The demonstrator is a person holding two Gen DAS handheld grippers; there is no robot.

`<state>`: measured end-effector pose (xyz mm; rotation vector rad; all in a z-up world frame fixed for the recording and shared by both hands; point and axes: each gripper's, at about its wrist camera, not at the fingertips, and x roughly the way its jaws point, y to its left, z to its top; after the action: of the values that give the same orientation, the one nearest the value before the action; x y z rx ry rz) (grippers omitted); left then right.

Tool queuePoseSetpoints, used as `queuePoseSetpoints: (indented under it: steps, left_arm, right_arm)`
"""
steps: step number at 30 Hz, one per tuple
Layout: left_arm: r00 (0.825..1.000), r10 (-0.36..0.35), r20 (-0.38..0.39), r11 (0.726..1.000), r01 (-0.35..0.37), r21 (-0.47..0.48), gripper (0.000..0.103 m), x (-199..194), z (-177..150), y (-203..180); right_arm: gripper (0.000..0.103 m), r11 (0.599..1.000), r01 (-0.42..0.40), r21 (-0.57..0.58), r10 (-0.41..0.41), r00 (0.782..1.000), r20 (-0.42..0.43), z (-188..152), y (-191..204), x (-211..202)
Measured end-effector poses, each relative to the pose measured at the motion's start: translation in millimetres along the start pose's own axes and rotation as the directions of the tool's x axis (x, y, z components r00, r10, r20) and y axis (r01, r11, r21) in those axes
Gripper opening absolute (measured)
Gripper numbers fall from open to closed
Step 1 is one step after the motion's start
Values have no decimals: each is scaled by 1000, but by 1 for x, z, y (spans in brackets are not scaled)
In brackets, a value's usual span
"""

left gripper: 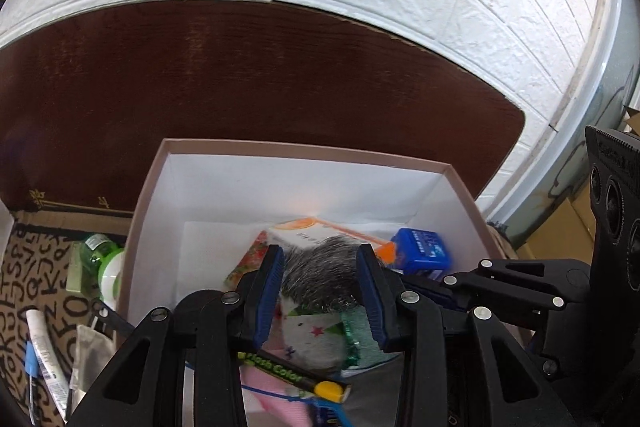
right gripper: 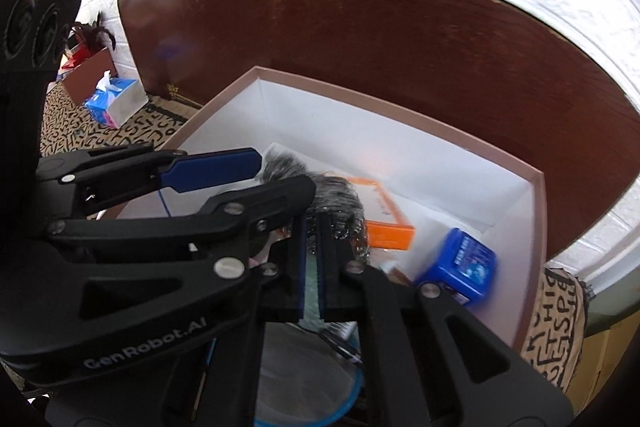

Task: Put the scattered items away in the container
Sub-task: 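Lower the scrubber into the box and open the right gripper, then withdraw the right tool from the box back over the table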

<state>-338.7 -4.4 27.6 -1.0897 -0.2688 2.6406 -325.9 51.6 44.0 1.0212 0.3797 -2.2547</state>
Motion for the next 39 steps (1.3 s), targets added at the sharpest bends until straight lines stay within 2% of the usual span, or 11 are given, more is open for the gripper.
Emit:
queuePoseSetpoints:
  steps: [9, 15, 16, 20, 22, 25, 29, 34, 39]
  left_arm:
    - [1000, 12, -20, 1000, -12, -9, 37, 6, -8, 12]
    - [1000, 21, -19, 1000, -21, -8, 37, 2, -9, 12]
    - [1000, 22, -20, 1000, -22, -9, 38, 1, -10, 12]
    - [1000, 25, -19, 999, -25, -26, 46, -6, -14, 13]
    - [999, 32, -11, 999, -33, -29, 50, -12, -16, 12]
    - [998, 55, 7, 998, -55, -30, 62, -23, -20, 9]
    - [994, 101, 40, 995, -100, -25, 74, -42, -27, 0]
    - [981, 169, 90, 985, -171, 16, 80, -67, -37, -20]
    - [977, 185, 107, 982, -187, 14, 84, -86, -52, -33]
  right_arm:
    - [5, 1000, -2, 5, 2, 999, -37, -3, 10, 19]
    - [12, 1000, 28, -4, -28, 999, -33, -4, 15, 15]
    - [17, 999, 33, -7, -33, 999, -32, -5, 16, 15]
    - [49, 998, 64, -11, -64, 998, -14, -8, 20, 7]
    - [55, 997, 78, -13, -78, 997, -1, -10, 22, 1]
    - [61, 996, 92, -14, -92, 996, 7, -12, 26, -7]
    - [79, 991, 131, -9, -131, 991, 35, -20, 30, -23]
    - [83, 986, 164, 4, -164, 985, 49, -34, 37, -46]
    - [83, 983, 183, 36, -184, 981, 53, -54, 45, -70]
